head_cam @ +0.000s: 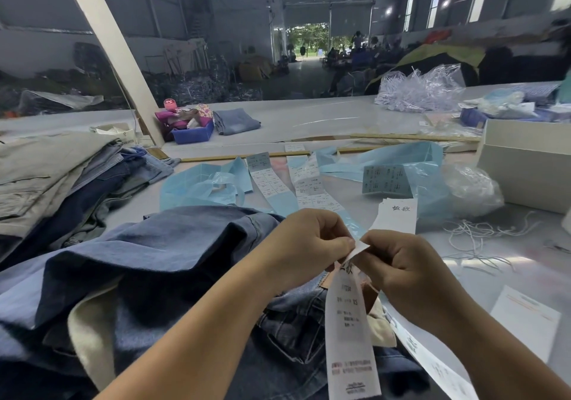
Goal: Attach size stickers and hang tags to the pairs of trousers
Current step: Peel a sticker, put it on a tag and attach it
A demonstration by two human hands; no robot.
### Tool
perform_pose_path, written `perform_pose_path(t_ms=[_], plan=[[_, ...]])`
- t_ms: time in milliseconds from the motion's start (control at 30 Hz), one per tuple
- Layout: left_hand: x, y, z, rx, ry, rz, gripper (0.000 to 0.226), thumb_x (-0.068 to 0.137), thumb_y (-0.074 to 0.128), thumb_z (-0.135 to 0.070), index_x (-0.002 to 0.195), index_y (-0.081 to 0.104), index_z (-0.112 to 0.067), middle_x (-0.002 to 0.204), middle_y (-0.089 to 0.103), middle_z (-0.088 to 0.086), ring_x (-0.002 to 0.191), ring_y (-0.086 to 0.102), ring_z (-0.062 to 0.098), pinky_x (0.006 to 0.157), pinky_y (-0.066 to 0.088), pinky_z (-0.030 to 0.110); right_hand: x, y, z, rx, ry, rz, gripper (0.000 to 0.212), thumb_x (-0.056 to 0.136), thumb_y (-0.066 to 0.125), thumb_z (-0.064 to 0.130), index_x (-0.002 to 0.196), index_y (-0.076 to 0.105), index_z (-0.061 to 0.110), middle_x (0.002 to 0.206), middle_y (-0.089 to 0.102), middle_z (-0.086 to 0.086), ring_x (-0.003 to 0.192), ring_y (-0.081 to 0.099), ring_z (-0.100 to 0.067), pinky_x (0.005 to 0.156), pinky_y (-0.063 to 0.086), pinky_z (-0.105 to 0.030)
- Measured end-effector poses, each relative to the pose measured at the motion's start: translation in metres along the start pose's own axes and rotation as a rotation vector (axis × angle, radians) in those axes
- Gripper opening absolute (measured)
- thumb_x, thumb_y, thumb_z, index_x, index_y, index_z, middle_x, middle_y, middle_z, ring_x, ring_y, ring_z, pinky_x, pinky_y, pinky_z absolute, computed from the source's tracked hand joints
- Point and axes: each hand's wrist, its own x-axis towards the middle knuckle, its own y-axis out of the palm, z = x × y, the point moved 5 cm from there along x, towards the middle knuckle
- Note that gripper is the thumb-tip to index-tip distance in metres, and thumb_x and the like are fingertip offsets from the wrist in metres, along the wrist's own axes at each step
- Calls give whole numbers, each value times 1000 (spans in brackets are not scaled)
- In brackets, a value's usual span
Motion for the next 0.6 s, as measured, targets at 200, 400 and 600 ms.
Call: perform_pose_path(t_ms=[200,400,600], plan=[[1,2,-8,3,48,-59,13,86,59,-14,74,65,-13,61,66,-7,56,59,9,52,45,20,1,-12,3,51,7,-106,15,86,70,12,72,68,18,52,52,-4,48,42,-7,46,35,-19],[4,16,-10,-171,87,38,18,90,53,-5,78,61,-15,66,68,-4,57,57,8,52,43,14,7,-22,5,119,60,-105,25,89,62,32,72,67,16,49,49,6,45,40,-4,43,32,-17],[8,17,-3,-224,107,-33,18,95,55,-9,83,62,-20,67,68,-3,57,58,10,49,41,13,1,-28,-2,156,161,49,13,84,71,15,74,76,19,59,65,1,53,54,-1,49,38,-9]])
